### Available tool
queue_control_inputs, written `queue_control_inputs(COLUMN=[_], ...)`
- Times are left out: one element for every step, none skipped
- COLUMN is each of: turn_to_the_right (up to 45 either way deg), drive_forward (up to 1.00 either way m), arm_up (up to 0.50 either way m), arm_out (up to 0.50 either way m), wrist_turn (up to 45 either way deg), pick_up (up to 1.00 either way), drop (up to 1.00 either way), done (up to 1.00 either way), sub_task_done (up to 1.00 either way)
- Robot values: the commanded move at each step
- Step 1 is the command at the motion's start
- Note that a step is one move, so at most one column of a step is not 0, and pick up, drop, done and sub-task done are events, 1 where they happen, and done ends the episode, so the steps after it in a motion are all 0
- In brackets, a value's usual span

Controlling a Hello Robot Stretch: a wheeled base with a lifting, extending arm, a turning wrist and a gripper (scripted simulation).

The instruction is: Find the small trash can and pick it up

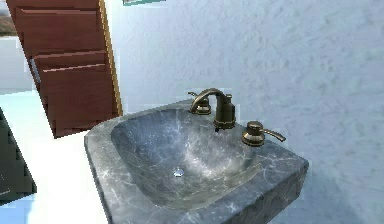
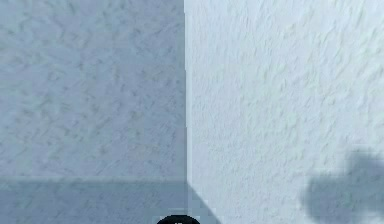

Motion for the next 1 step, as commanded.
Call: queue_control_inputs(turn_to_the_right=[0.0], drive_forward=[0.0], arm_up=[0.1], arm_out=[0.0], wrist_turn=[0.0], pick_up=[0.0], drop=[0.0], done=[0.0], sub_task_done=[0.0])
